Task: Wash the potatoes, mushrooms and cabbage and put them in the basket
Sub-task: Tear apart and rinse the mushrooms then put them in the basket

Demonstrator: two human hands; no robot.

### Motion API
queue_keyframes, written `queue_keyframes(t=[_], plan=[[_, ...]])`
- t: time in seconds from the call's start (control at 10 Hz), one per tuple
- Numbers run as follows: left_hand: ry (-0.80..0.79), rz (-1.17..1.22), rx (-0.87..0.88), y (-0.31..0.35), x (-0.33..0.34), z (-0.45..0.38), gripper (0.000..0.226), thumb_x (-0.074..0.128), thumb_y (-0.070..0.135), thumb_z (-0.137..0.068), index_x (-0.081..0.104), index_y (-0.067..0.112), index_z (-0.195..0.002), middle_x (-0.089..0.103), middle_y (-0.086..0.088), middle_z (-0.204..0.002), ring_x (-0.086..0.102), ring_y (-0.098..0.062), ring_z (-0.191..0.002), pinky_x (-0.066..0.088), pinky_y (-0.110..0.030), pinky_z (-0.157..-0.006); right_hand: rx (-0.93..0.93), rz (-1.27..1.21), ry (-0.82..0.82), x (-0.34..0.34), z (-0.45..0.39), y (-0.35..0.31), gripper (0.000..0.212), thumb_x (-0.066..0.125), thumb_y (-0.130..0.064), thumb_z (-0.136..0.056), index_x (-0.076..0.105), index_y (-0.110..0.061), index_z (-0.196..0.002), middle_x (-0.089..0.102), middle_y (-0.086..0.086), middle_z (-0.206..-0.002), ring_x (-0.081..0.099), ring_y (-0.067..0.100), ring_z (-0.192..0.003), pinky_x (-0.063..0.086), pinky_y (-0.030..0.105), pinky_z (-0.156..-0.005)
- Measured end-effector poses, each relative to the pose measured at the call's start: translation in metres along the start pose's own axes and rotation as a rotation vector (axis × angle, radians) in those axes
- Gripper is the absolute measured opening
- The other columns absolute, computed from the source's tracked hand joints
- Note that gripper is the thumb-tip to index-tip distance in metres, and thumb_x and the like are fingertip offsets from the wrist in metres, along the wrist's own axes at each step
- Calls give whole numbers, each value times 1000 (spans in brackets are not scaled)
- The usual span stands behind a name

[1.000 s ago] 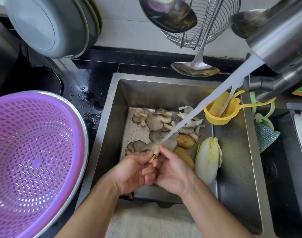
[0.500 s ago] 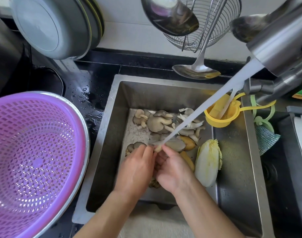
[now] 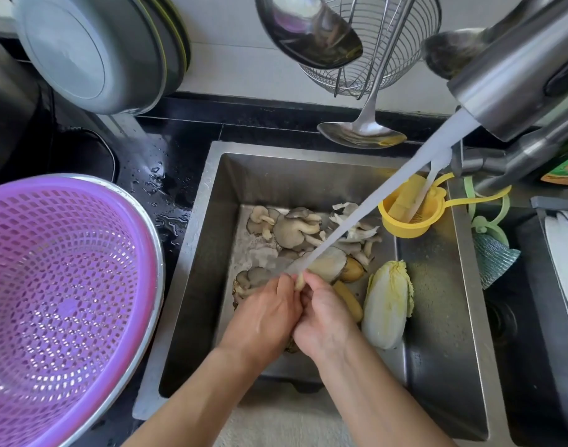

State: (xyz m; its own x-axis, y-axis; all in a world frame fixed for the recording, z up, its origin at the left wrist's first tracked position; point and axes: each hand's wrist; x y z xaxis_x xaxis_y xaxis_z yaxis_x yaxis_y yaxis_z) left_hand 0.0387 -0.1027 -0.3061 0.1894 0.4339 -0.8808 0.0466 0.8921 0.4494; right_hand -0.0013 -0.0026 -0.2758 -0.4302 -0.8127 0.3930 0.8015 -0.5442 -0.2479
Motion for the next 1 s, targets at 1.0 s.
queue_keyframes(t=[1.0], plan=[[-455,389,-677,-5,-3,-29,33,53,18,-106,63,3,-134,67,-16,-132,64,-35,-123,52,-37,-98,17,19,-96,-7,-17,-35,18,53,-11,-106,62,2,-114,70,14,-87,68,21,-77,59,35,-75]])
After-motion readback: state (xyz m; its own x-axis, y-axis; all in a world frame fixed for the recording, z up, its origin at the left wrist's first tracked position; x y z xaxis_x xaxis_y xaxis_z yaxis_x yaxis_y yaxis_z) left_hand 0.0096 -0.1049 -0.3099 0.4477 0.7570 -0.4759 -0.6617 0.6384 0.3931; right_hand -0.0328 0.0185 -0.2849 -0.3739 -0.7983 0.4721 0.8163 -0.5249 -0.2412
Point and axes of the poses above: each hand's wrist, its own z-axis away from the middle knuckle, its own x-axis out of the palm, y = z × x
